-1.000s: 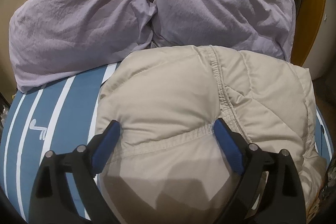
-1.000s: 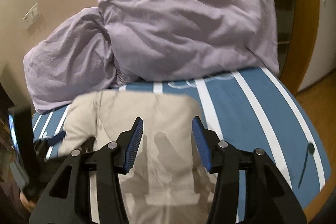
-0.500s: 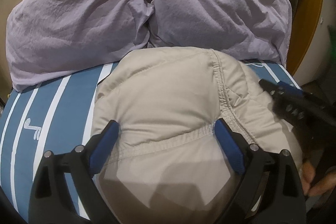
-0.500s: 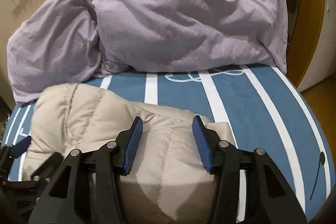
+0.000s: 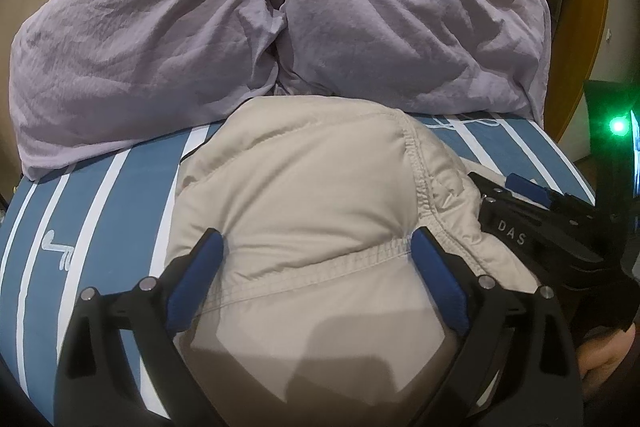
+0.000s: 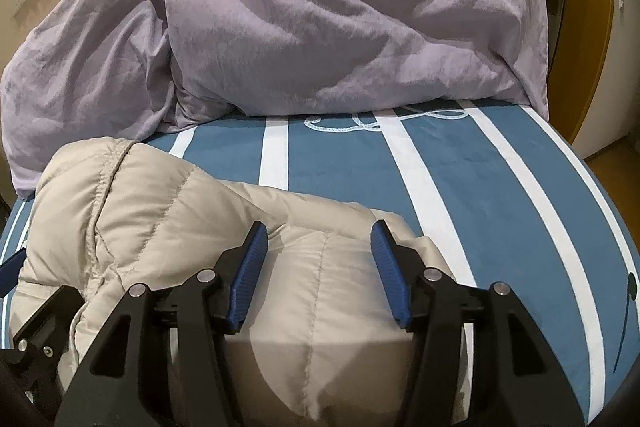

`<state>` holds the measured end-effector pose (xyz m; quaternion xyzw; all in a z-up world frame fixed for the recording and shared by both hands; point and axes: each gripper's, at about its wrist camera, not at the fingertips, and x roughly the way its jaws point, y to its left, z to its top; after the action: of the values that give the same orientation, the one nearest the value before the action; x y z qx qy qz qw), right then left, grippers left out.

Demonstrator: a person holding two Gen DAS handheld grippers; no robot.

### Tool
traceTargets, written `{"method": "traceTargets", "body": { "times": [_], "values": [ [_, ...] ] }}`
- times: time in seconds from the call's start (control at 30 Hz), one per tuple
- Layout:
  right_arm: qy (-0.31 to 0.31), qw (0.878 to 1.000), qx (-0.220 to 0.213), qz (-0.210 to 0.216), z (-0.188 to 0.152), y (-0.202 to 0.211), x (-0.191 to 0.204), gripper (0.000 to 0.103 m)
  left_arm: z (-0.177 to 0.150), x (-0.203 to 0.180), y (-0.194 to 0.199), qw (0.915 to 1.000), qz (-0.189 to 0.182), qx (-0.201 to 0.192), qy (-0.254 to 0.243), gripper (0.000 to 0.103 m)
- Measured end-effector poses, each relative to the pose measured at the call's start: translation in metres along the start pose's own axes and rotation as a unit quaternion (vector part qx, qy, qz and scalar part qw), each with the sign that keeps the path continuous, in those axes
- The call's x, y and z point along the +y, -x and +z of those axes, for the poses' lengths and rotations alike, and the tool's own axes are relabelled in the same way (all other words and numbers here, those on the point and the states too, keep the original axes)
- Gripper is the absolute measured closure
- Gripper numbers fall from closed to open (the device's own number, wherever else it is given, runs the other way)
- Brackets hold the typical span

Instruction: Fold large clothes

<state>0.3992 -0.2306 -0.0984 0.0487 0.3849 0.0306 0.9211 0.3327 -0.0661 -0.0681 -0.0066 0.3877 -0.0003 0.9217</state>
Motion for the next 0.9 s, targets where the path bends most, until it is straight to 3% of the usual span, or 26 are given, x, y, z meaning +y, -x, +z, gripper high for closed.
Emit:
{"method": "traceTargets", "body": {
  "times": [0.5,0.7,0.9],
  "values": [
    [-0.007,1.0,0.003,-0.003,-0.005,-0.01,-0.002,0.044,0.001,-0.007,0.001,0.9997,0.018,0.001,-0.014,0.008],
    [-0.012,1.0,0.009,-0.005,-0.004,-0.012,-0.004,0.043,0.024,-0.006,0.011,0.9997,0.022,0.007,0.0,0.008],
    [-0.013,1.0,0.008,-0.003,-0.004,-0.012,-0.005,0.043,0.046,-0.002,-0.001,0.9982,0.061,0.003,0.003,0.007]
  ]
}}
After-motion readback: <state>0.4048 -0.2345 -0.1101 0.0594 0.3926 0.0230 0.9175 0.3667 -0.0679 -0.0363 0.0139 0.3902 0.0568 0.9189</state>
